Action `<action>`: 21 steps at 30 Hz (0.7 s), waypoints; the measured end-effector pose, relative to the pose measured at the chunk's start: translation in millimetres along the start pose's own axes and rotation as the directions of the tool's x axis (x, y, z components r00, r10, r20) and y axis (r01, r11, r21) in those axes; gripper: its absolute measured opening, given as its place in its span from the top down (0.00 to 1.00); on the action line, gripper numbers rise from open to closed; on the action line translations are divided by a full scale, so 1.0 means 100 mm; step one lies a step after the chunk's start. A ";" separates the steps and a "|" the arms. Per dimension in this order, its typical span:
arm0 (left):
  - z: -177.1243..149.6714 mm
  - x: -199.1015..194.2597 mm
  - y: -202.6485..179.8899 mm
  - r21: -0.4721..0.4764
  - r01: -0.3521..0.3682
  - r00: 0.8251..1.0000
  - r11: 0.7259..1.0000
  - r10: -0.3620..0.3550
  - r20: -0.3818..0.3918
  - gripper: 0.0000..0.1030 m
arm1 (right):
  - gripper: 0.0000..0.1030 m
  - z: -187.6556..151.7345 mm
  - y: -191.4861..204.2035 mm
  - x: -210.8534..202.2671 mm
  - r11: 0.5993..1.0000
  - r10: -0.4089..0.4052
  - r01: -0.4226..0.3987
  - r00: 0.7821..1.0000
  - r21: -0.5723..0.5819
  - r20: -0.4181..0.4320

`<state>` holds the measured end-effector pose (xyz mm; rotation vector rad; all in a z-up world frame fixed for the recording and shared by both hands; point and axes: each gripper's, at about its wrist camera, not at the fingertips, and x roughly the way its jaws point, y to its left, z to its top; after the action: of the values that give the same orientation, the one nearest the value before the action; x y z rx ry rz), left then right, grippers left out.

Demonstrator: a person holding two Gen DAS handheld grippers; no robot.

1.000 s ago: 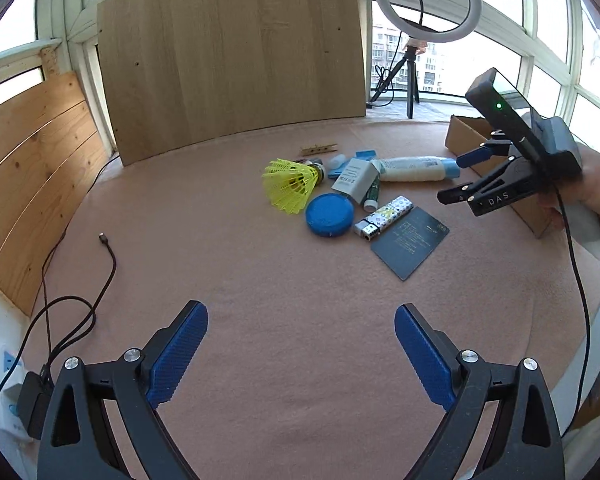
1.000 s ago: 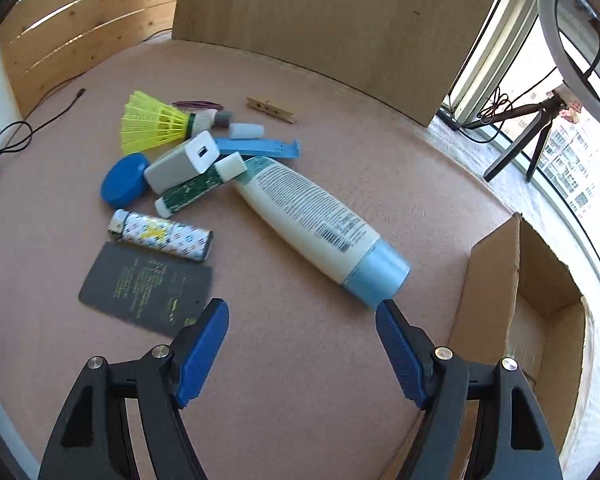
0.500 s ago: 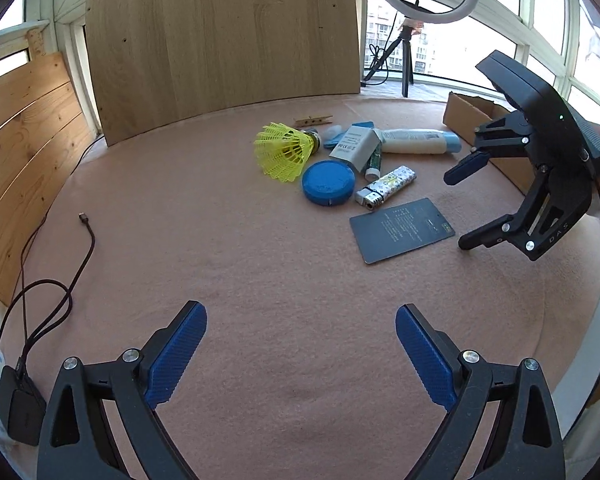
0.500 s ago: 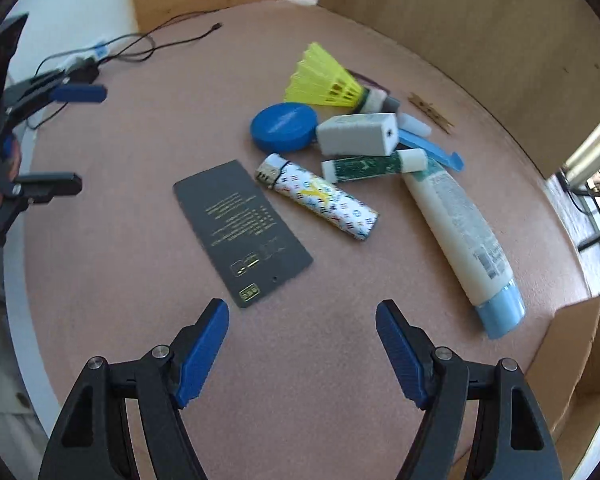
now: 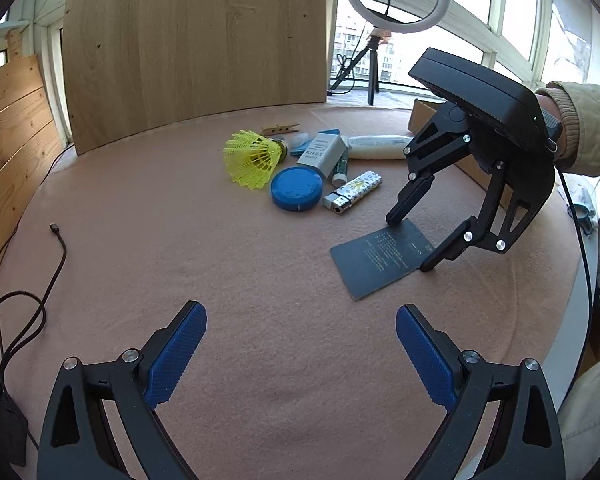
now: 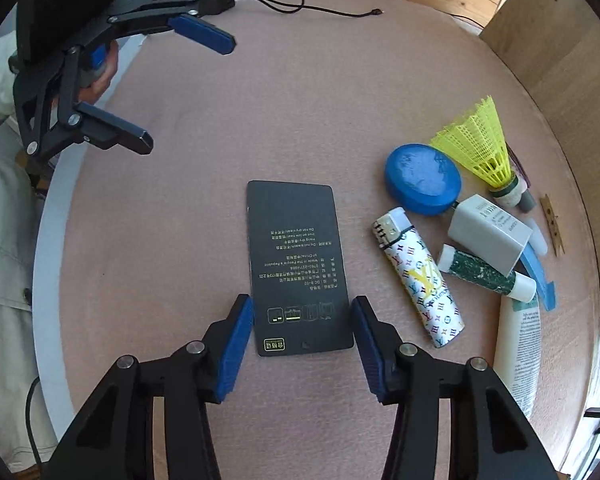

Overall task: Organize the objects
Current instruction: 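Move the right tool back to the dark grey card, then grasp the dark grey card with the right gripper and lift it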

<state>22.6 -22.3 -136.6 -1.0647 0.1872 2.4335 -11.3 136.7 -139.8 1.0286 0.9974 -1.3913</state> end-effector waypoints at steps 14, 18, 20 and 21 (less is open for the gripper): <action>-0.29 0.18 -0.54 0.352 0.298 0.951 0.887 -0.243 -0.192 0.20 | 0.55 0.19 0.81 -0.06 0.967 0.139 -0.136 0.990 -0.214 -0.001; -0.28 0.15 -0.53 0.353 0.326 0.942 0.877 -0.268 -0.204 0.39 | 0.55 0.27 0.93 -0.02 0.952 0.114 -0.119 0.993 -0.282 -0.033; -0.29 0.12 -0.52 0.356 0.328 0.941 0.875 -0.267 -0.209 0.44 | 0.55 0.31 0.94 -0.02 0.950 0.089 -0.094 0.996 -0.297 -0.030; -0.29 0.11 -0.51 0.354 0.330 0.940 0.875 -0.267 -0.214 0.44 | 0.55 0.33 0.95 -0.03 0.948 0.075 -0.079 0.997 -0.307 -0.025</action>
<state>59.4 17.8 -160.9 -1.0179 0.4947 1.9296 81.8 99.9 -130.1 0.8345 1.1313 -1.1226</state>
